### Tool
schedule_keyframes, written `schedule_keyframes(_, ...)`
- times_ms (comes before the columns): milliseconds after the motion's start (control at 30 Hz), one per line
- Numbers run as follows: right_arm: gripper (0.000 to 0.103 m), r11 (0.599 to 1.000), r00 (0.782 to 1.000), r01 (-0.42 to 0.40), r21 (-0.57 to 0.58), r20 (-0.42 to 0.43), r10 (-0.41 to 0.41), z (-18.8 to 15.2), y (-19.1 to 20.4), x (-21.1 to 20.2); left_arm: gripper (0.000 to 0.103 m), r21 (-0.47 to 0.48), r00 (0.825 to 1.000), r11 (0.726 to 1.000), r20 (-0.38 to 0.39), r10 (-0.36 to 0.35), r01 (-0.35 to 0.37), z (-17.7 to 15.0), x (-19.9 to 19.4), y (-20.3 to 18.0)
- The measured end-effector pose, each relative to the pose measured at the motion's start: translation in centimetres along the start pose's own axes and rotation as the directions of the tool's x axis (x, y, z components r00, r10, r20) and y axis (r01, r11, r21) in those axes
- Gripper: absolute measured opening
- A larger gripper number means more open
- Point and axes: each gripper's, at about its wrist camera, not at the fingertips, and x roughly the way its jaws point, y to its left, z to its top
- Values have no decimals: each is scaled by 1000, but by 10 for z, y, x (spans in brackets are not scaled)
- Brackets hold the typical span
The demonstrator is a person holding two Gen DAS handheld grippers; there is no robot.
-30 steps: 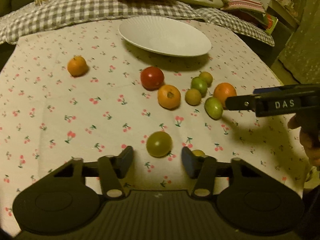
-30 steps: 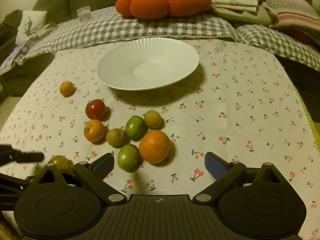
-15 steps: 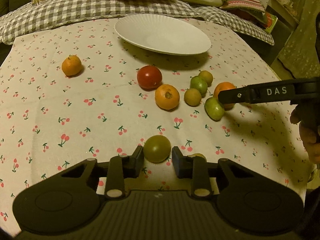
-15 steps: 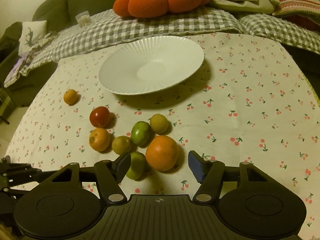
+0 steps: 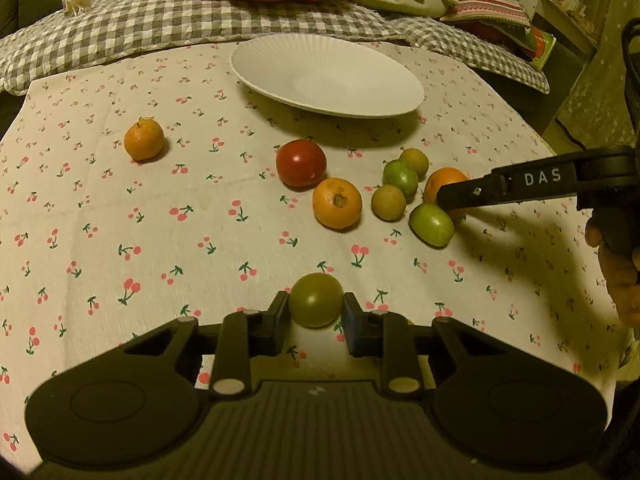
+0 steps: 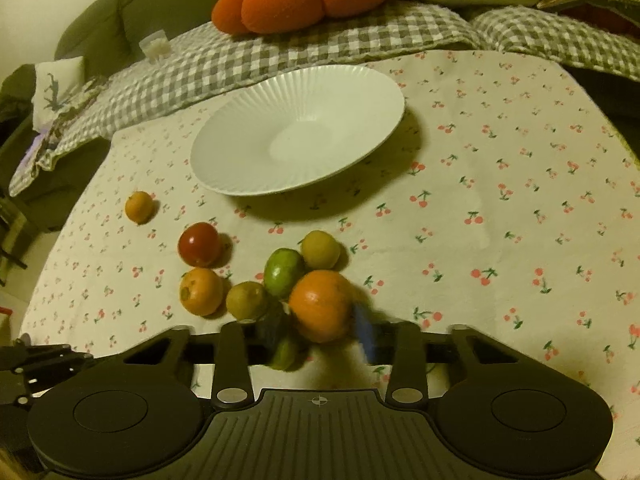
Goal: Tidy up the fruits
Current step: 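Carry both fruits onto the white plate and open both tools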
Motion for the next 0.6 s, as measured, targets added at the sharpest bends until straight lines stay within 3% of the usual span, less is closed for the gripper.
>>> schedule_keyframes(600, 33, 1000, 998, -7, -15, 59, 8, 19, 8, -18, 26, 12, 996, 1000, 84, 3, -4, 43, -5, -16)
